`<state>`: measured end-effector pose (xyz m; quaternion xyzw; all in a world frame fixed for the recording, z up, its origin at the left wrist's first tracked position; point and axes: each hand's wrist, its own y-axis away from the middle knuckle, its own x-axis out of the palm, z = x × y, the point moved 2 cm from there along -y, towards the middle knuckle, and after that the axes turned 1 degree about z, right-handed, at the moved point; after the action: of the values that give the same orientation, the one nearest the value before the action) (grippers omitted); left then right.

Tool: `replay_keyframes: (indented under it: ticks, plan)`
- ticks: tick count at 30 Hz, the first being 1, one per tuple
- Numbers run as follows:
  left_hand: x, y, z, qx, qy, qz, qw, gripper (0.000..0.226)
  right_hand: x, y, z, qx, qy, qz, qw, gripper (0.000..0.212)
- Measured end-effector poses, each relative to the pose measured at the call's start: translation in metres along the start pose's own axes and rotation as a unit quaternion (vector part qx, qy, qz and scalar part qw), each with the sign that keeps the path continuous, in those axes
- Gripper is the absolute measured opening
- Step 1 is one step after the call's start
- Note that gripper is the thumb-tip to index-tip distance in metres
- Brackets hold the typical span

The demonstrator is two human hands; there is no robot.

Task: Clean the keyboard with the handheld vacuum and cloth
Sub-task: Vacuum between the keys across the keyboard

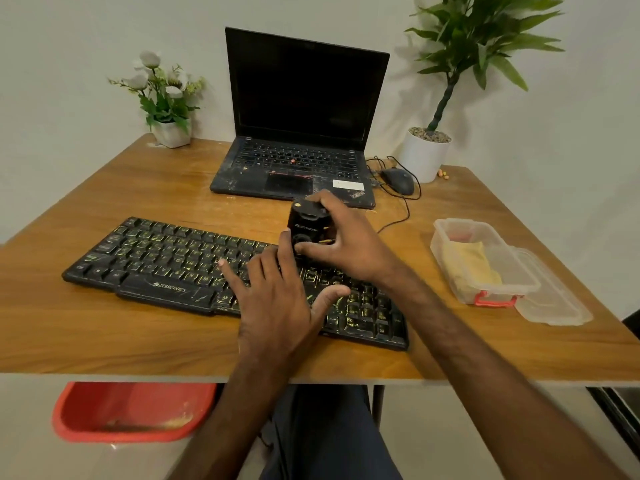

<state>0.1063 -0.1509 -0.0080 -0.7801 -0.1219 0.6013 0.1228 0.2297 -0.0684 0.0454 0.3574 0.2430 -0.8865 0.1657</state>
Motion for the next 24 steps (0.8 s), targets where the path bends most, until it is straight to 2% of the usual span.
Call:
replay_keyframes:
  ticks: [1,4,5,7,9,11,13,14,18,22,24]
  plan:
    - [0.000,0.000,0.000,0.000,0.001,-0.001,1.000,0.107,0.000,-0.004,-0.002,0.001,0.025,-0.007,1.000,0.058]
    - [-0.002,-0.001,-0.001,-0.004,0.001,-0.002,1.000,0.106,-0.019,-0.009,-0.016,0.016,0.193,-0.044,0.980,0.058]
    - [-0.002,-0.001,-0.001,-0.004,0.002,-0.001,1.000,0.106,-0.027,-0.008,-0.021,0.027,0.183,-0.062,0.981,0.057]
    - [-0.004,0.000,-0.001,-0.007,0.001,0.002,1.000,0.106,-0.031,-0.004,-0.023,0.035,0.065,-0.076,0.994,0.055]
    - [-0.005,0.000,-0.001,-0.008,0.000,0.007,1.000,0.108,-0.023,-0.002,-0.017,0.047,-0.017,-0.044,0.998,0.055]
    - [-0.005,0.000,-0.001,-0.006,-0.003,0.009,1.000,0.108,-0.013,-0.003,-0.013,0.047,0.024,-0.014,0.999,0.057]
    - [-0.005,0.000,-0.001,-0.006,-0.003,0.008,1.000,0.107,-0.017,-0.007,-0.010,0.034,0.135,-0.030,0.990,0.061]
    - [-0.005,0.000,-0.001,-0.007,-0.002,0.008,1.000,0.106,-0.024,-0.007,-0.010,0.037,0.150,-0.039,0.987,0.062]
    - [-0.005,0.001,-0.001,-0.008,0.002,0.009,1.000,0.107,-0.042,0.010,-0.019,0.053,0.046,-0.018,0.997,0.058]
    - [-0.006,0.002,-0.002,-0.002,0.007,0.003,1.000,0.107,-0.056,0.029,-0.036,0.062,0.171,-0.029,0.983,0.059]
    - [-0.006,0.003,-0.002,0.000,0.012,0.000,1.000,0.105,-0.064,0.040,-0.038,0.073,0.120,-0.058,0.988,0.055]
